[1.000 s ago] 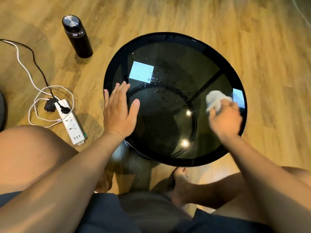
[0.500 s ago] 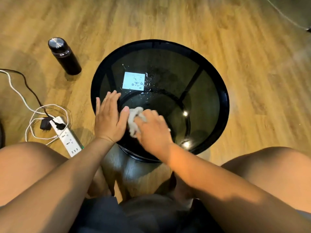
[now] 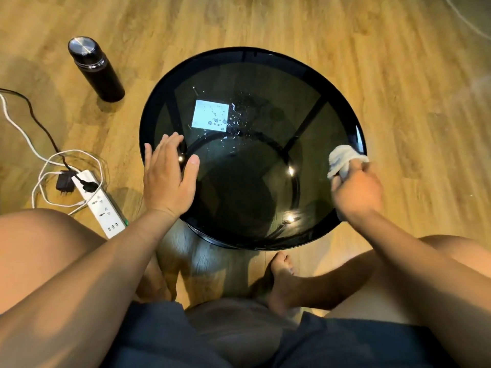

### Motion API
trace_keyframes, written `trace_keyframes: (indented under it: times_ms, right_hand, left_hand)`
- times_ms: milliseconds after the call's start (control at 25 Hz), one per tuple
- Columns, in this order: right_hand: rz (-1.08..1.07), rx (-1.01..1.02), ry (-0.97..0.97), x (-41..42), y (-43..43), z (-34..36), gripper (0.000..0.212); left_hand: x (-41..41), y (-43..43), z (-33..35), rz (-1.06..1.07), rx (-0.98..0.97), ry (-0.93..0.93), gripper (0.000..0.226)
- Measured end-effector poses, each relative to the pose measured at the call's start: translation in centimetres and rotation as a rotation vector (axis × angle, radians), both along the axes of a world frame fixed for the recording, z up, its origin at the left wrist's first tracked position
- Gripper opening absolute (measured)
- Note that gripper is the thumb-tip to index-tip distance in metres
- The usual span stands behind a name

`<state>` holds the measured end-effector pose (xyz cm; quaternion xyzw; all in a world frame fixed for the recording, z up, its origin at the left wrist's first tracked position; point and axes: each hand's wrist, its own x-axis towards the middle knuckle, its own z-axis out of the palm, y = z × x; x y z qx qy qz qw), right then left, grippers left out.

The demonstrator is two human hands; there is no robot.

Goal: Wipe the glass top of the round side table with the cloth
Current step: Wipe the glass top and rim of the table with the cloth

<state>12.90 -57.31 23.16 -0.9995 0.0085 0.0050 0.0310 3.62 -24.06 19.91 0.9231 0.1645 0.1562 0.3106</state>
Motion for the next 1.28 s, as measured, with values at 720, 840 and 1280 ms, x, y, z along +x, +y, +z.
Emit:
trace_keyframes:
  times_ms: [720,840,1280]
  right_hand:
    - [0.350,-0.179,0.135,-2.9,-4.2,3.7,0.037]
    - [0.166,-0.155,0.167,0.3,-5.4,3.5,0.043]
    - [0.473,0.291,-0.005,-14.3,13.6,0.5,0.033]
  left_hand:
    - [-0.3,0.0,0.2,0.009,0.021,-0.034,0.049]
    - [-0.2,0.1,0.0,0.010,-0.001,-0.023,0.051]
    - [-0.2,0.0,0.0,0.014,-0.014,-0.040,0.054]
